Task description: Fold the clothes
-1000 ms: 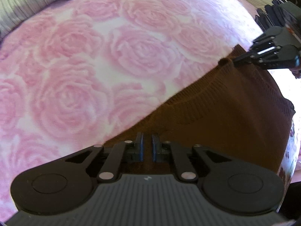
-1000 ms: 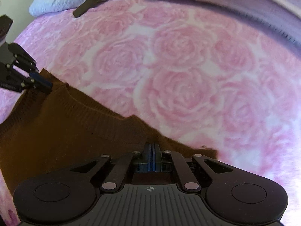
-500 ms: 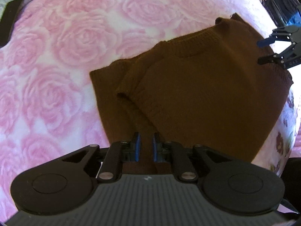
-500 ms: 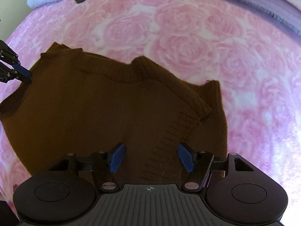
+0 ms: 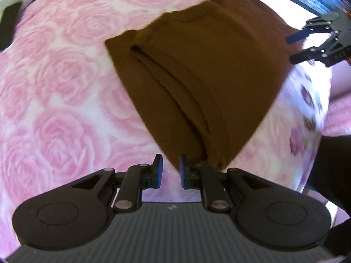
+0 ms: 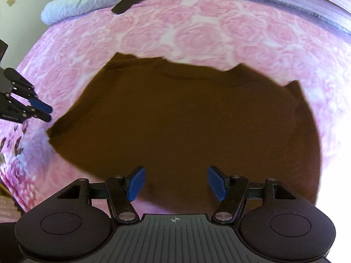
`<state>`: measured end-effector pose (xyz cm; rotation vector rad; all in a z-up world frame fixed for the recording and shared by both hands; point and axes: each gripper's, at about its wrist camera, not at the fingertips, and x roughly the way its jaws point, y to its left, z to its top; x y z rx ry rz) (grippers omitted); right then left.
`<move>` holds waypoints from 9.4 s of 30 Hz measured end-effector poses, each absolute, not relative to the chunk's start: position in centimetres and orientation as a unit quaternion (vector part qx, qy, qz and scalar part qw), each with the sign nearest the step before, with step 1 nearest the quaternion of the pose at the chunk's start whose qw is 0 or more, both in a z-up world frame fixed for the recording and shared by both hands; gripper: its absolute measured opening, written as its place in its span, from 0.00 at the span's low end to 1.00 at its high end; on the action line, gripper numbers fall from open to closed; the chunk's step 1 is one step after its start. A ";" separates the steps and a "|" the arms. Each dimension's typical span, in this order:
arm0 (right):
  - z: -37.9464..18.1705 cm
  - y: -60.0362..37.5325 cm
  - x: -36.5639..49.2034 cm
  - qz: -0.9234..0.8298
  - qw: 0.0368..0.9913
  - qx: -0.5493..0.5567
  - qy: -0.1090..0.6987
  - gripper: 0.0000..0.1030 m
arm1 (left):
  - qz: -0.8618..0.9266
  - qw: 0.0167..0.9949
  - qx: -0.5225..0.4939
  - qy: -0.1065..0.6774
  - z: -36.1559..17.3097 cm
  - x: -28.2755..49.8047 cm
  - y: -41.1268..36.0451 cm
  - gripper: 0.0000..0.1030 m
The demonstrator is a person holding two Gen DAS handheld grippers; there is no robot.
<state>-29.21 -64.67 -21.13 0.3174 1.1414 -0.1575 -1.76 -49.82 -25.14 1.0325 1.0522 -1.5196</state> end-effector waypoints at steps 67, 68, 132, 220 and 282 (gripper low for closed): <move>-14.6 -67.7 -37.3 -0.279 0.837 0.343 0.323 0.12 | -0.781 0.093 0.595 -0.165 -19.7 -20.7 -74.1 0.10; -15.0 -69.1 -38.4 -0.285 0.832 0.355 0.319 0.12 | -0.782 0.087 0.596 -0.160 -20.1 -22.1 -75.4 0.10; -27.5 -67.1 -41.7 -0.257 0.833 0.447 0.202 0.54 | -0.802 0.133 0.578 0.073 -28.0 -23.6 -74.5 0.32; -17.5 -65.2 -35.2 -0.379 0.738 0.283 0.481 0.72 | -0.758 0.289 0.573 0.113 -22.8 -14.4 -68.8 0.43; -25.6 -65.5 -32.6 -0.243 0.808 -0.020 0.536 0.28 | -0.728 0.117 0.570 -0.363 -35.2 -16.9 -67.3 0.30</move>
